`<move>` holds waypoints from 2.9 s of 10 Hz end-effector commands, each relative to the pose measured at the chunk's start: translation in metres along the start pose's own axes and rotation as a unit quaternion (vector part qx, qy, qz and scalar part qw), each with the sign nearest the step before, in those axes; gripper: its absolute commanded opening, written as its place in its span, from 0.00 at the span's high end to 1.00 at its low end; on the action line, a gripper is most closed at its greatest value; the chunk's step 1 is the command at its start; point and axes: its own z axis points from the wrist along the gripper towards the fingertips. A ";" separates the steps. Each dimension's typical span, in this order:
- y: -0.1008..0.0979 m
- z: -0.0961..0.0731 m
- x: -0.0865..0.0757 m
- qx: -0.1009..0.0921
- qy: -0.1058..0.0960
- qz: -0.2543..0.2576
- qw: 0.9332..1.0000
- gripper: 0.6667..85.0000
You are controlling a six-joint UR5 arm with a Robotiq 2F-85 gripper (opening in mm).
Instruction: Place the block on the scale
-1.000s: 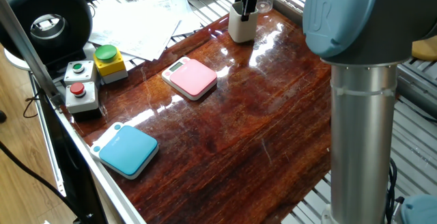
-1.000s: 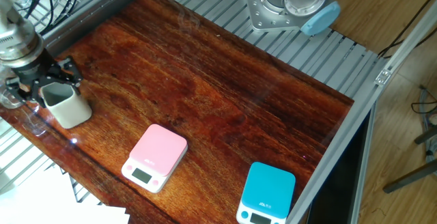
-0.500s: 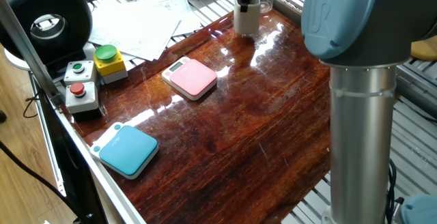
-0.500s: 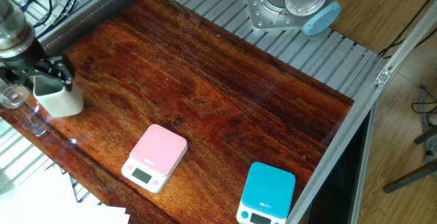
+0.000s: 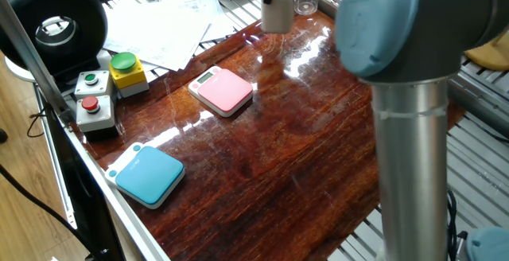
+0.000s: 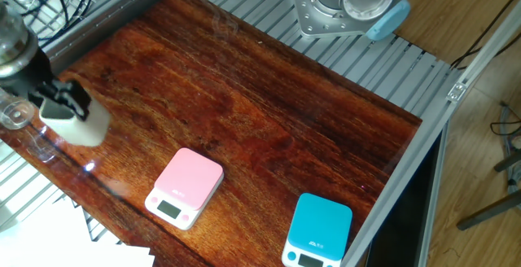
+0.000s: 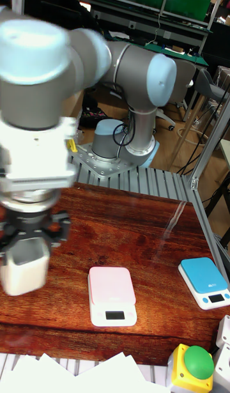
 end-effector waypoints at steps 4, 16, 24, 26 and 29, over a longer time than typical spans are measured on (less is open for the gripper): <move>0.120 -0.015 -0.052 -0.045 0.003 0.186 0.982 1.00; 0.179 0.005 -0.044 -0.012 -0.051 0.136 0.989 1.00; 0.186 0.026 -0.029 -0.017 -0.047 0.119 0.992 1.00; 0.195 0.025 -0.024 -0.035 -0.038 0.110 0.993 1.00; 0.196 0.026 0.005 -0.016 -0.054 0.125 0.991 1.00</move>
